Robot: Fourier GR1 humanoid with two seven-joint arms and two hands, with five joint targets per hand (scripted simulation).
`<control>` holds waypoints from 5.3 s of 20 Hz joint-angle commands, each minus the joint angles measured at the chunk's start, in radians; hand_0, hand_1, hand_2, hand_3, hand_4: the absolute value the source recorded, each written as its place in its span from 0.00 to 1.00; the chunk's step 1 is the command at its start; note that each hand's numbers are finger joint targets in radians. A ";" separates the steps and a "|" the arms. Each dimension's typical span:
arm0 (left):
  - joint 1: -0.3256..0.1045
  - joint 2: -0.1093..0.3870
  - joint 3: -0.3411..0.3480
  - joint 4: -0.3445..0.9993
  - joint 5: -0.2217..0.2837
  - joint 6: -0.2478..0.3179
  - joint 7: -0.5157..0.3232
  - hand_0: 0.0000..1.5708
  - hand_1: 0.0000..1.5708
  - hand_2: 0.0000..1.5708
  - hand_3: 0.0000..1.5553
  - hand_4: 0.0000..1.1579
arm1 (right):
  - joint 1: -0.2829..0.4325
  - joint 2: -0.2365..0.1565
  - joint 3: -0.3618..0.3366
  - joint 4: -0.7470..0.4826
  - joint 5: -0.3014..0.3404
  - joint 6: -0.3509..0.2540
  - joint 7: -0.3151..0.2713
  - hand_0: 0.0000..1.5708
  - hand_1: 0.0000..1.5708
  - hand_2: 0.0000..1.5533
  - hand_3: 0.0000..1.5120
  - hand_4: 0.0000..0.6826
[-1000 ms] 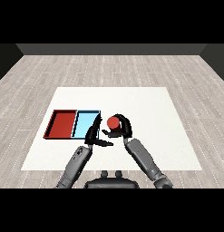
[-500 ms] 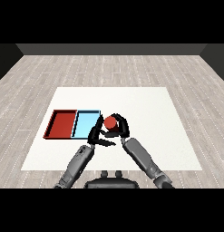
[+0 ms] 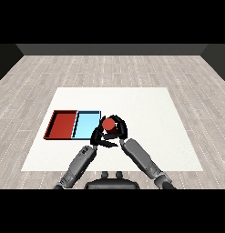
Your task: Pick the red can and put it in the red box
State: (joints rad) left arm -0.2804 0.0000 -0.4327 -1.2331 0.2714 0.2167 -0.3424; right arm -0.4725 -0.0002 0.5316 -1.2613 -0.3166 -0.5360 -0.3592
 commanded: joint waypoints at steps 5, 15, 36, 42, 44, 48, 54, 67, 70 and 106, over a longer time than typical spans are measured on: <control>-0.078 0.000 -0.033 0.017 0.055 0.024 -0.007 0.00 0.00 0.00 0.00 0.00 | -0.068 0.000 0.075 0.023 -0.063 -0.071 -0.007 0.95 0.95 0.93 0.91 0.90; -0.058 0.001 -0.079 0.062 0.028 0.298 0.006 0.39 0.39 0.40 0.00 0.52 | -0.058 -0.017 0.070 0.027 -0.043 -0.038 0.004 0.94 0.94 0.93 0.90 0.92; -0.103 0.001 -0.045 0.039 -0.014 0.438 0.030 1.00 1.00 0.97 0.94 0.97 | -0.051 -0.027 0.123 -0.014 -0.055 -0.057 0.017 0.00 0.00 0.00 0.00 0.00; -0.107 0.000 -0.035 0.021 -0.033 0.425 0.043 1.00 1.00 0.97 0.94 0.97 | -0.018 -0.018 0.109 -0.103 0.054 -0.067 0.137 0.00 0.00 0.00 0.00 0.00; -0.045 0.009 -0.057 -0.030 -0.082 0.434 0.049 1.00 1.00 0.98 0.94 0.97 | -0.070 0.000 0.142 0.007 -0.053 -0.078 0.034 0.00 0.00 0.00 0.00 0.00; -0.056 0.001 -0.071 0.002 -0.053 0.463 0.085 1.00 1.00 1.00 0.97 0.99 | 0.036 -0.108 0.054 -0.152 0.002 0.022 0.090 0.00 0.00 0.00 0.00 0.00; -0.064 0.000 -0.031 0.047 -0.052 0.424 0.045 1.00 1.00 1.00 0.96 0.99 | 0.060 -0.043 -0.033 -0.185 0.080 -0.027 0.074 0.00 0.00 0.00 0.00 0.00; -0.005 0.274 0.121 -0.012 -0.143 0.397 0.069 1.00 1.00 1.00 0.94 0.97 | 0.430 -0.279 -0.219 -0.494 -0.020 0.098 0.042 0.00 0.00 0.00 0.00 0.00; -0.072 0.364 0.202 0.038 -0.129 0.358 0.130 1.00 1.00 0.99 0.94 0.96 | 0.489 -0.314 -0.256 -0.487 -0.030 0.124 0.036 0.00 0.00 0.00 0.00 0.00; -0.438 0.447 0.420 1.215 -0.213 0.172 0.287 0.00 0.00 0.00 0.00 0.00 | 0.365 -0.238 -0.388 -0.158 -0.004 0.185 -0.036 0.00 0.00 0.00 0.00 0.00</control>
State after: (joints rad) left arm -0.7142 0.4387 -0.0139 -0.0464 0.0620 0.4298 -0.0888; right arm -0.1402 -0.2646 0.1285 -1.4041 -0.3323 -0.3422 -0.3715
